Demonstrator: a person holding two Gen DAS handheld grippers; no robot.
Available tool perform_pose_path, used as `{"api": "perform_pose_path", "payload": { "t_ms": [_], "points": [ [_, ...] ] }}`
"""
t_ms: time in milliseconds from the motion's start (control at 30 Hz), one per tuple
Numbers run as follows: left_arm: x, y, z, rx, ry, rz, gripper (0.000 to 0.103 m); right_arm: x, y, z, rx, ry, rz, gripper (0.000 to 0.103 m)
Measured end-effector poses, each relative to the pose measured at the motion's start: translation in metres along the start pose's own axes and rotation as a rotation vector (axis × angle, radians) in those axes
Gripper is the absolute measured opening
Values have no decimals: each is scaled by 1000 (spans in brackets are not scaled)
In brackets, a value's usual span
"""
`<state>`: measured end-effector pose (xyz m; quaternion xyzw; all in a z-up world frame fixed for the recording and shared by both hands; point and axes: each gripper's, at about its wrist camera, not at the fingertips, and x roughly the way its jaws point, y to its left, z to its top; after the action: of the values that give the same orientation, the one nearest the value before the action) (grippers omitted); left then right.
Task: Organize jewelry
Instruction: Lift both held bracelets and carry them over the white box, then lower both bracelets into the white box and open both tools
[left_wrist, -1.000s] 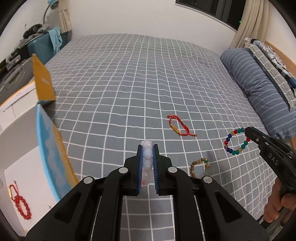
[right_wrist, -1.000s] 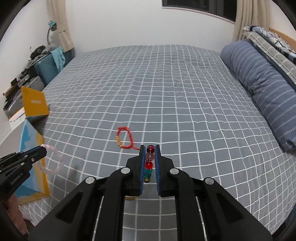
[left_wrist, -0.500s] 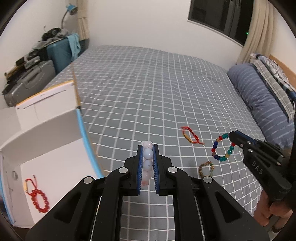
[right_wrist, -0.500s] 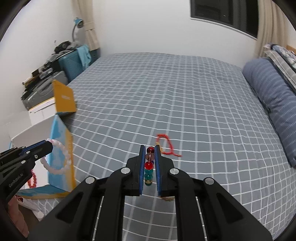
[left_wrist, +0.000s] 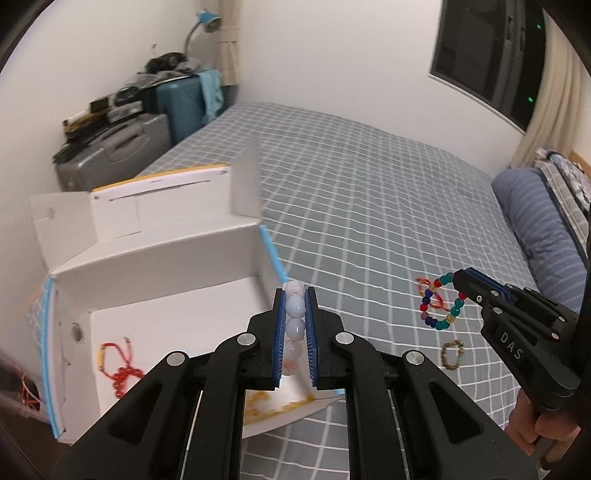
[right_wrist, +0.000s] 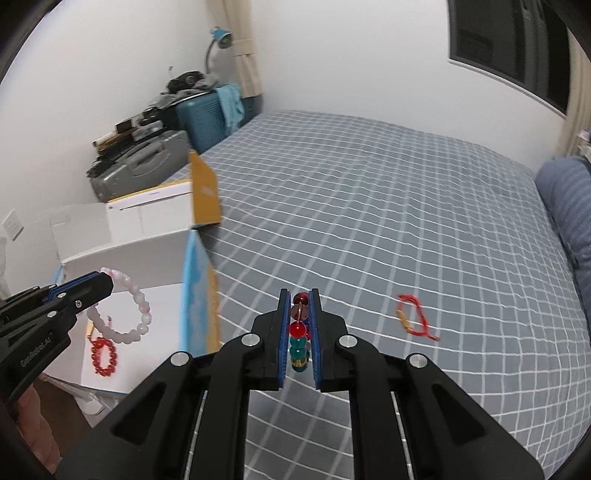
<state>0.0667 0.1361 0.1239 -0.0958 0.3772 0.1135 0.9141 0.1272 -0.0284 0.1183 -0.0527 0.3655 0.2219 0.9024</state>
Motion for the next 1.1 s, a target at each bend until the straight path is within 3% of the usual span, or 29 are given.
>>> {"api": "perform_pose_path", "payload": {
  "t_ms": [533,800,1100],
  "points": [
    [-9,106,-17,-132,16,160,10,32,118,11,-153,29,144,9],
    [8,149,-45,-191,84,207,10,60,159,-9,-195,85,190,9],
    [38,174,-76,-227,168,223,10,99,180,-34,-217,172,184,9]
  ]
}}
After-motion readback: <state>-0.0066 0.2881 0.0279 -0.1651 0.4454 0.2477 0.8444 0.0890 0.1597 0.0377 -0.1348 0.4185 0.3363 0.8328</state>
